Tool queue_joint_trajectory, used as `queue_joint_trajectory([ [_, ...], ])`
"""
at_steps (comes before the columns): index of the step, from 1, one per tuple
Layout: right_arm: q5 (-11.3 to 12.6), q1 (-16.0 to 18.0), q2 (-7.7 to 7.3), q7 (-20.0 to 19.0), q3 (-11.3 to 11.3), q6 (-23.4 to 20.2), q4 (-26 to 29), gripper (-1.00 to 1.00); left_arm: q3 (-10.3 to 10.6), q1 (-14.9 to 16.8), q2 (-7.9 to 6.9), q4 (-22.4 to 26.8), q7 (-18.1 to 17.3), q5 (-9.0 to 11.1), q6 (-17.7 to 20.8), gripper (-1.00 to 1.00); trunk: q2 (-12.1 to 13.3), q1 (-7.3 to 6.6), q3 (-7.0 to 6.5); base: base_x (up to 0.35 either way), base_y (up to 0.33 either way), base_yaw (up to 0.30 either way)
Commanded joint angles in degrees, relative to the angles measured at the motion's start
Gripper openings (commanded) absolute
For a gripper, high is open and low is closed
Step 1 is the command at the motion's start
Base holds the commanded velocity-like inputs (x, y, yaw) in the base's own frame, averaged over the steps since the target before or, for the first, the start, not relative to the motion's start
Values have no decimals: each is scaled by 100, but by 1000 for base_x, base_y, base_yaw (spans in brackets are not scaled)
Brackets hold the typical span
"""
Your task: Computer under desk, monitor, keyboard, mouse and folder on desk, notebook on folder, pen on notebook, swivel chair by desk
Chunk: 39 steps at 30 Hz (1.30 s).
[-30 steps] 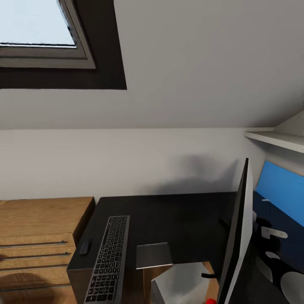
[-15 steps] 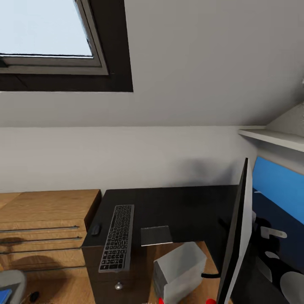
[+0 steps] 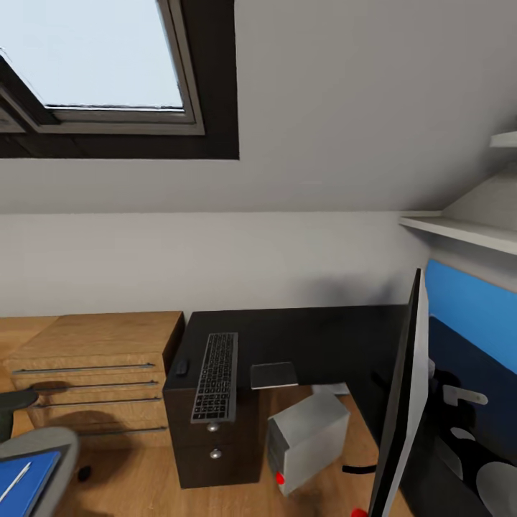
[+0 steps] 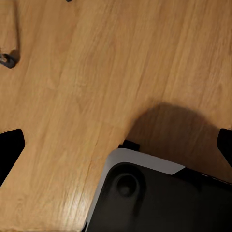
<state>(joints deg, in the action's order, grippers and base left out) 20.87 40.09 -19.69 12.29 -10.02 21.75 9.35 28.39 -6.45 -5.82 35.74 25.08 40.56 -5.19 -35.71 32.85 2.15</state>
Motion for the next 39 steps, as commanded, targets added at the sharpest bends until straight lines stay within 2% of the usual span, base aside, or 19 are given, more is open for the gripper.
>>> queue_joint_trajectory([
  [1,110,-1,-4,20,-105,10,-17,-100,44,3,-8,12,41,59,-35,100,-8,-1,12,-337,78,0],
  [39,107,-3,0,24,-106,-5,-16,-100,44,3,-9,12,41,58,-35,100,-8,-1,12,-337,5,0],
])
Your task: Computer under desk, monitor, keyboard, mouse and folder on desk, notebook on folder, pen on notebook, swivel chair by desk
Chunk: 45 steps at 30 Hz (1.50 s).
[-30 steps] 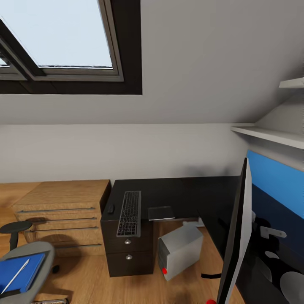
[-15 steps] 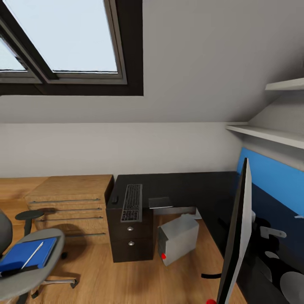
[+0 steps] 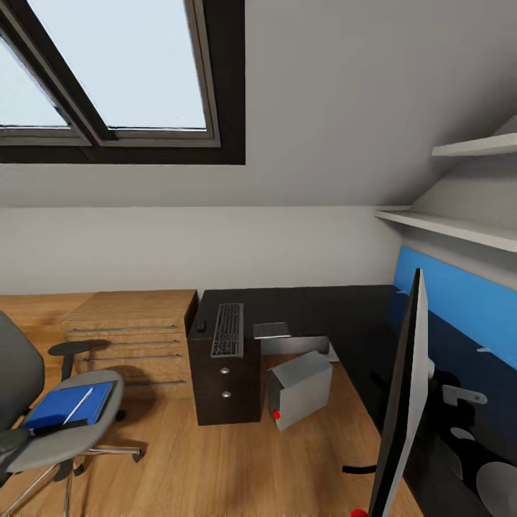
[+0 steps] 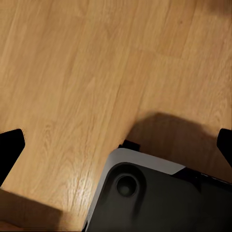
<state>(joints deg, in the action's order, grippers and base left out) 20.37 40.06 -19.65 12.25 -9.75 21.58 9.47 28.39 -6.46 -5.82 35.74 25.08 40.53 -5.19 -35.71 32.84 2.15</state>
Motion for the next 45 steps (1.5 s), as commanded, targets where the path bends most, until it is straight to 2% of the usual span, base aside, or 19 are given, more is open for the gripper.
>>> queue_joint_trajectory([
  [1,156,1,-4,28,-132,13,-28,-100,44,4,-8,12,41,61,-34,100,-9,-1,12,-337,0,0],
  [12,155,0,-4,41,-132,20,-28,-100,44,1,-7,12,40,61,-34,100,-9,-1,12,-337,-82,0],
  [25,160,1,-4,41,-132,21,-27,-100,44,0,-16,12,42,61,-34,100,-9,-1,12,-253,-242,0],
  [33,160,1,-4,41,-132,21,-28,-100,44,4,-16,12,44,61,-34,100,-9,-1,12,-166,-245,29],
  [45,160,2,-4,41,-132,4,-27,-100,36,4,-21,21,49,61,-43,100,-9,-1,12,-13,-15,3],
])
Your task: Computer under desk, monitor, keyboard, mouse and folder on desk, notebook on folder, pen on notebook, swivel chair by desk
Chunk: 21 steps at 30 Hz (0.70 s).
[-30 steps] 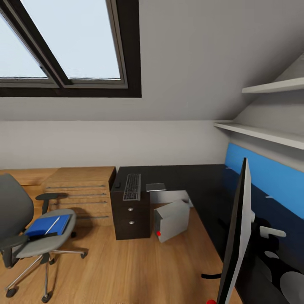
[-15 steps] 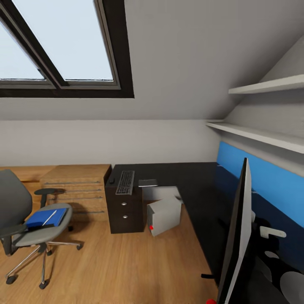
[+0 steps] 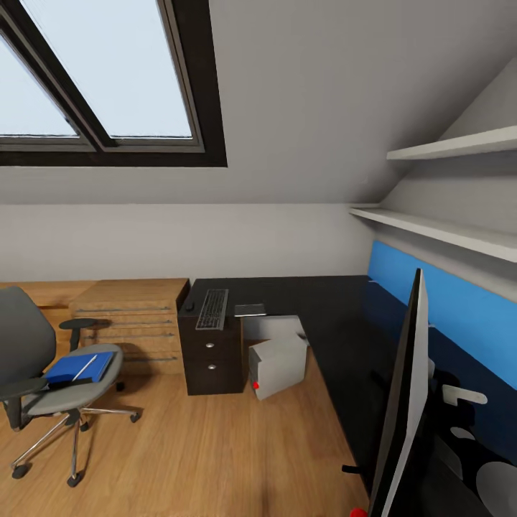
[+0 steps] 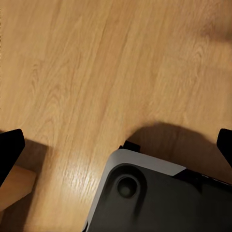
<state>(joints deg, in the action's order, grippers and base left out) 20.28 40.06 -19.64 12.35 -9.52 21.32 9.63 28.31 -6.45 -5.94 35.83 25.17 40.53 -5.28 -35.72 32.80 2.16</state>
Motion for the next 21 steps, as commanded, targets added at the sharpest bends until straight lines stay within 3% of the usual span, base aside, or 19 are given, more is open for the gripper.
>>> queue_joint_trajectory([
  [1,169,2,-4,31,-155,30,-44,-100,43,3,-10,12,41,60,-34,100,-8,3,11,0,0,0],
  [4,169,2,-4,34,-155,30,-42,-100,43,3,-12,7,41,64,-30,100,-8,3,10,0,-59,7],
  [15,169,2,-4,38,-155,30,-40,-100,43,3,-13,3,38,71,-26,100,-8,3,-12,-1,-314,206],
  [21,169,2,-4,32,-155,30,-40,-100,43,3,-13,3,39,72,-26,100,-8,3,-16,-206,-200,96],
])
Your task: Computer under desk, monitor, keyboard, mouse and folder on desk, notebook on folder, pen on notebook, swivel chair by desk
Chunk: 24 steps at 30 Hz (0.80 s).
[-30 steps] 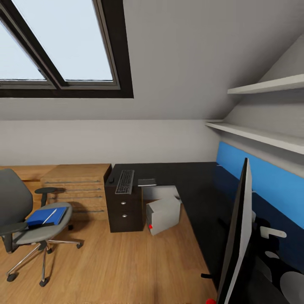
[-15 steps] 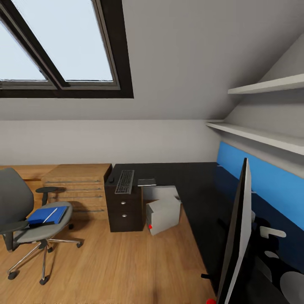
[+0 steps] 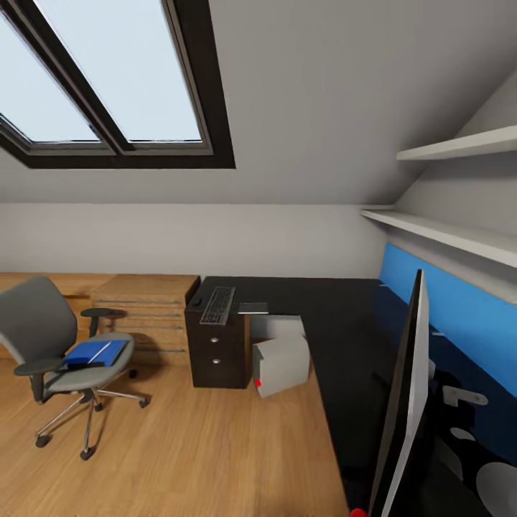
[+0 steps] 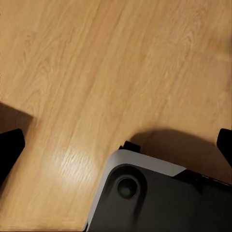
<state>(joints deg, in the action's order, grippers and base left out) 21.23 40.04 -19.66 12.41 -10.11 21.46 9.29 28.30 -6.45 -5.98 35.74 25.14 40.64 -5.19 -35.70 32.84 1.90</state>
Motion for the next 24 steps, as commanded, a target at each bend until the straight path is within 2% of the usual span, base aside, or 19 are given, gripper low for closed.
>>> queue_joint_trajectory([
  [1,74,4,-3,25,-97,16,-6,-100,44,3,-9,12,42,60,-35,100,-10,-1,10,-307,-59,16],
  [24,76,3,-3,25,-97,17,-6,-100,28,3,-18,12,43,76,-37,100,-10,-1,10,-325,-5,1],
])
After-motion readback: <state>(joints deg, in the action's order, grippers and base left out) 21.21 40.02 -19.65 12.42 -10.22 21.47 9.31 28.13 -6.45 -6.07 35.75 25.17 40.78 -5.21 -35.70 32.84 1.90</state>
